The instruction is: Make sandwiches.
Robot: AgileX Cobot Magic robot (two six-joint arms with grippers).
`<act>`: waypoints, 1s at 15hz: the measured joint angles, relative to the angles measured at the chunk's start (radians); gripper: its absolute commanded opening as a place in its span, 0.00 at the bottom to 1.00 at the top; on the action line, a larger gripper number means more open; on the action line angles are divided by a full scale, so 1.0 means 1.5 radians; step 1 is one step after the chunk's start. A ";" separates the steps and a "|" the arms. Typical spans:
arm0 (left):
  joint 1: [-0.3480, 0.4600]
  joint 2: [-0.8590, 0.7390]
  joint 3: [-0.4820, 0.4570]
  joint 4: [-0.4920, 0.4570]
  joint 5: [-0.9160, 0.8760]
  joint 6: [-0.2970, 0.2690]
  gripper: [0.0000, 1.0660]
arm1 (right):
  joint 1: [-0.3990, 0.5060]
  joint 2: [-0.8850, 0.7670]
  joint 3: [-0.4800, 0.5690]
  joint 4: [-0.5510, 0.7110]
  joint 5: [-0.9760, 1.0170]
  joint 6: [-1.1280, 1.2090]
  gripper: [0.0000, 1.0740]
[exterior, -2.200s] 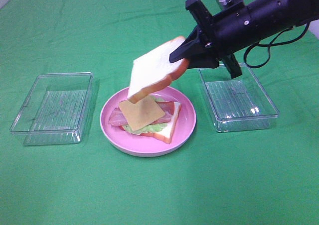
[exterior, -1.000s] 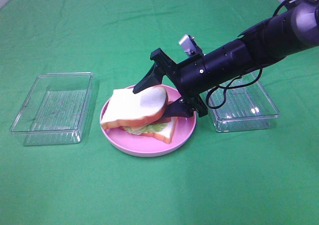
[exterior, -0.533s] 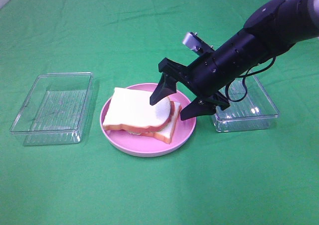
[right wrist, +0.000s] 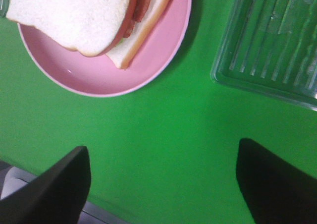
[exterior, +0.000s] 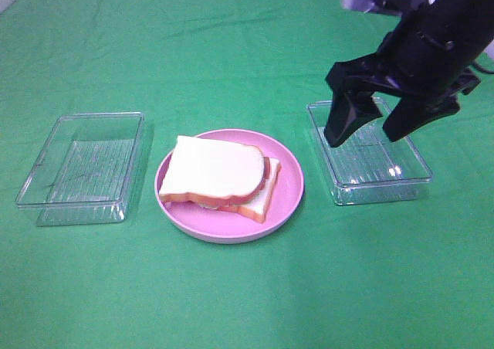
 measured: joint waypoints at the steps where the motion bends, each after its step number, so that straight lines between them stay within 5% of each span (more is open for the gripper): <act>1: 0.000 0.000 0.000 0.000 0.000 0.000 0.80 | 0.000 -0.032 0.000 -0.011 0.020 0.001 0.71; 10: 0.000 0.000 0.000 0.000 0.000 0.000 0.80 | 0.000 -0.349 0.007 -0.031 0.157 0.017 0.71; 15: 0.000 0.000 0.000 -0.001 0.000 0.007 0.80 | 0.000 -0.535 0.175 -0.055 0.158 0.021 0.71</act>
